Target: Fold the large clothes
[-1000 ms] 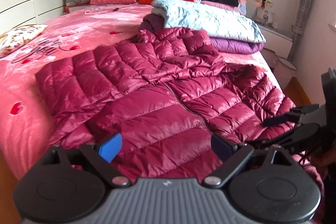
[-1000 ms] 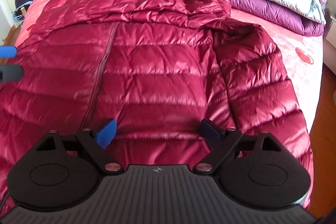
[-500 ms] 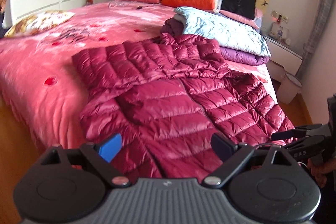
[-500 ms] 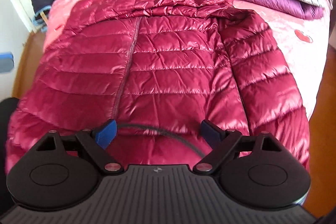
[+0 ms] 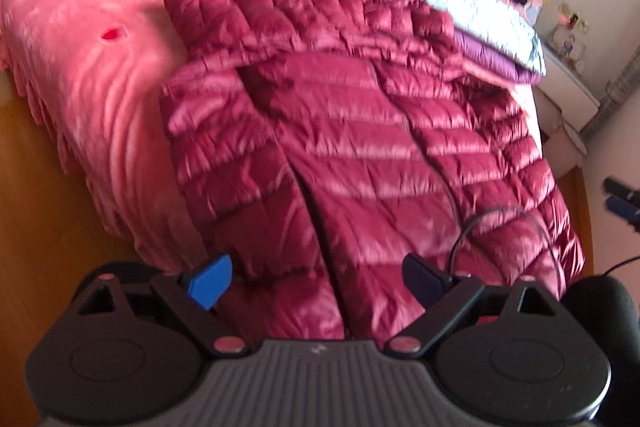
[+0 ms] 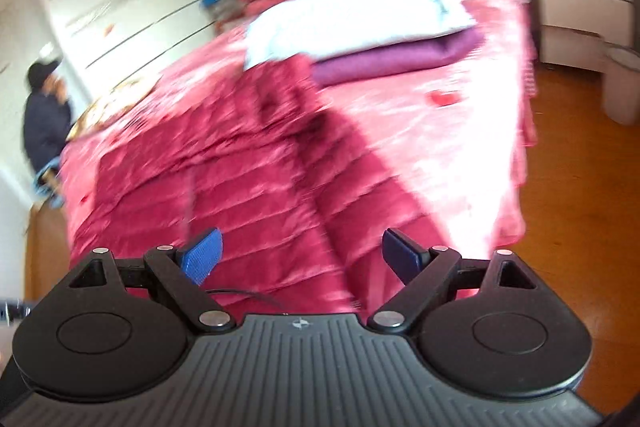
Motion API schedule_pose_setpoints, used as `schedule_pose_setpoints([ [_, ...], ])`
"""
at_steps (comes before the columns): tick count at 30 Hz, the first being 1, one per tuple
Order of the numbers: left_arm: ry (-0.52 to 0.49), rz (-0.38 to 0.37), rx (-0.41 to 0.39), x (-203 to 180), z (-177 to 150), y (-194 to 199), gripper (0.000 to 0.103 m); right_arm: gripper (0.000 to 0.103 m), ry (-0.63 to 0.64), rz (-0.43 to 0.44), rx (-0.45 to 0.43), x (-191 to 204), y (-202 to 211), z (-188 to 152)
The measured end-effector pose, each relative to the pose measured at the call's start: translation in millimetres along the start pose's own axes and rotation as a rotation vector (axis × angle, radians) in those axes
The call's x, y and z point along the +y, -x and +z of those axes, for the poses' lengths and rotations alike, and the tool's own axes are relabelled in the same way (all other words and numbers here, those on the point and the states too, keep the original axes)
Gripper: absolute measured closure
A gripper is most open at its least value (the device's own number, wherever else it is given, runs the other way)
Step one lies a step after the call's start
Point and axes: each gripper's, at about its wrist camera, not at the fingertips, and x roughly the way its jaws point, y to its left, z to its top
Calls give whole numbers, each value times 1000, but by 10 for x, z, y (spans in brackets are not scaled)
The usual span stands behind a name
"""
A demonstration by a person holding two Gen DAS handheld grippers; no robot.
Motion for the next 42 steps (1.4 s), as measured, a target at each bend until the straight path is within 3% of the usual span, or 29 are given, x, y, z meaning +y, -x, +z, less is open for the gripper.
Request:
schedule_pose_setpoints([
  [8,67,-32,122,30,-117,-260,10,0,-326,-213,-283,-1063,1143,-4],
  [11,85,-52,157,6,-141,-358,10,0,-433,-240,-359,-1338,1455,-125],
  [14,81,-75,179,-57,-148,-425,10,0,-482,-216,-372,-1400,1481,-209],
  [19,111,-119,192,-104,-138,-472,11,0,-452,-126,-281,-1096,1051,-139],
  [25,126,-123,199,-166,-143,-518,8,0,-394,50,-128,-597,396,86],
  [28,122,-120,195,-181,-143,-529,9,0,-256,19,-61,-289,49,184],
  [31,159,-127,181,-117,-131,-509,23,0,-180,-61,0,-226,-336,270],
  [33,208,-135,172,-39,-133,-494,33,0,-196,-91,51,-288,-578,300],
  [37,304,-170,159,89,-139,-483,46,0,-303,-58,154,-564,-898,238],
  [39,338,-185,155,123,-130,-485,54,0,-297,-59,181,-606,-979,239],
  [42,380,-216,145,160,-109,-481,62,0,-278,7,250,-562,-1043,194],
])
